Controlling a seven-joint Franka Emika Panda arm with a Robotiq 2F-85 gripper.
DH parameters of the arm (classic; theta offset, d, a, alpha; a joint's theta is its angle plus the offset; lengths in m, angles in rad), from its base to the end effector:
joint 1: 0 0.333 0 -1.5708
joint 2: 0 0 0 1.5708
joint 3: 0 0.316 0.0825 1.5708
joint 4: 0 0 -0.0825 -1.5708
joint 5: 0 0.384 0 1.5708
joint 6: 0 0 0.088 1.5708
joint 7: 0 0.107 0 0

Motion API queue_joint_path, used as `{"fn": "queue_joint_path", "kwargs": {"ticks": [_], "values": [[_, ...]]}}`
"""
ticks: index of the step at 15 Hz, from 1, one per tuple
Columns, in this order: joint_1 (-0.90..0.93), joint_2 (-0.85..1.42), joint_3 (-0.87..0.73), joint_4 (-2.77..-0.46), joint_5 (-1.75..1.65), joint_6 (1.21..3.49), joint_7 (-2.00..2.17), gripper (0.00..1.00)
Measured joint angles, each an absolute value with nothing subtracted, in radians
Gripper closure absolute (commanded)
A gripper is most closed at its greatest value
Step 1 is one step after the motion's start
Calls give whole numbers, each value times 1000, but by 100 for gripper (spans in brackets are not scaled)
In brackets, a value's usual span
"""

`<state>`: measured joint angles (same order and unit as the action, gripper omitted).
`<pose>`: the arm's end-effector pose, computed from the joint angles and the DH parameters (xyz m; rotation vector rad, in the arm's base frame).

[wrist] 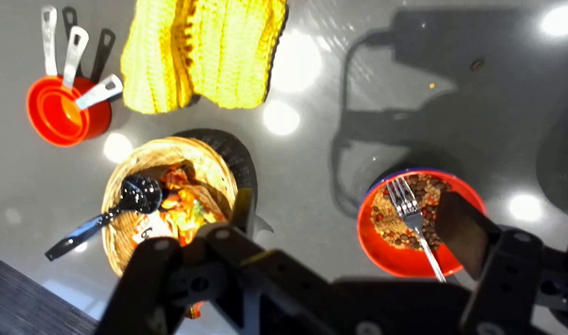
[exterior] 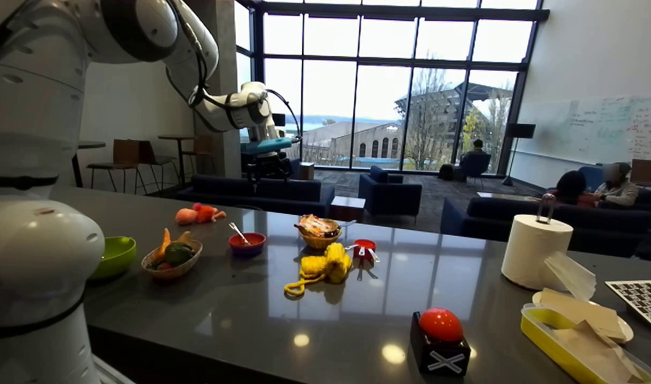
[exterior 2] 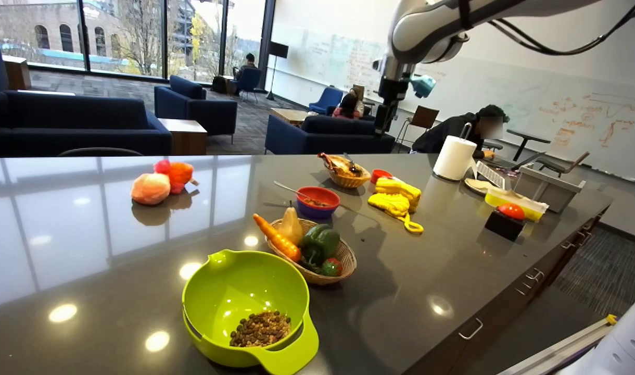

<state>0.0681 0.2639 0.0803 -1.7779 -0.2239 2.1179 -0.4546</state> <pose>0.6330 0.0808 0.4171 2.7725 1.0259 0.0739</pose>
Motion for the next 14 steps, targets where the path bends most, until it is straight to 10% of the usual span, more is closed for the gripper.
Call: {"fn": "queue_joint_path", "kwargs": {"ticks": [14], "values": [[95,646,223,-1421,-112,2179,-658,0]]}}
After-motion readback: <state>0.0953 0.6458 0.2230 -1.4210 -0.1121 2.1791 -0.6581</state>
